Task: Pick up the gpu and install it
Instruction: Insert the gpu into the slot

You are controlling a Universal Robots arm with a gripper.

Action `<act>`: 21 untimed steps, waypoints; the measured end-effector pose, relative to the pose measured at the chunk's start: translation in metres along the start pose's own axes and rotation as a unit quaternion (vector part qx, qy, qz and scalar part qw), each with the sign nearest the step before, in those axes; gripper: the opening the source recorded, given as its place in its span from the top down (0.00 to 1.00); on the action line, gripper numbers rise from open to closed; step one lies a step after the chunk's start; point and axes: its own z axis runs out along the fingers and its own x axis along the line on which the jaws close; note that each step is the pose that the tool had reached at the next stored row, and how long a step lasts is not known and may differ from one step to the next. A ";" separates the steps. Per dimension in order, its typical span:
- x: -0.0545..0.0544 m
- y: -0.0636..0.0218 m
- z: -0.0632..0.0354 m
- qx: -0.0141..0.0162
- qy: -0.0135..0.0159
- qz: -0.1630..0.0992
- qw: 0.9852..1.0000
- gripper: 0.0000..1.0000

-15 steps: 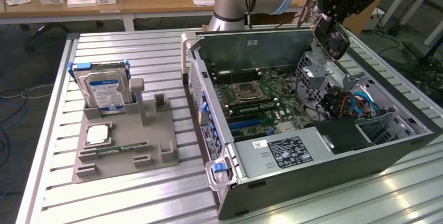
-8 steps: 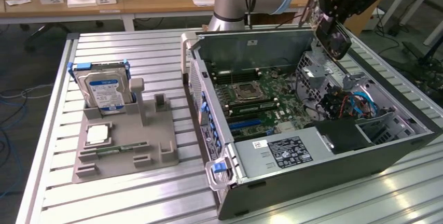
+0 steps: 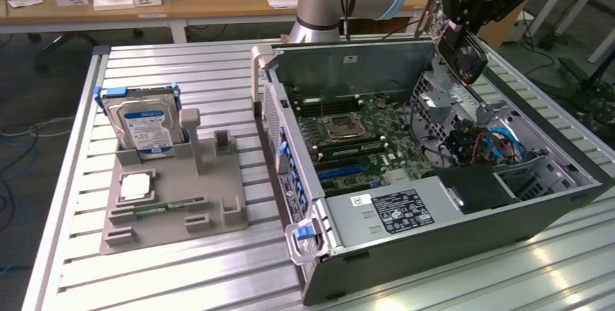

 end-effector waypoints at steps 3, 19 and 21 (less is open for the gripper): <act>0.000 0.0000 0.0000 0.000 0.000 0.000 1.000 0.73; 0.000 0.0000 0.0002 -0.001 0.004 -0.046 0.999 0.73; 0.000 0.0000 0.0003 -0.001 0.005 -0.060 0.998 0.73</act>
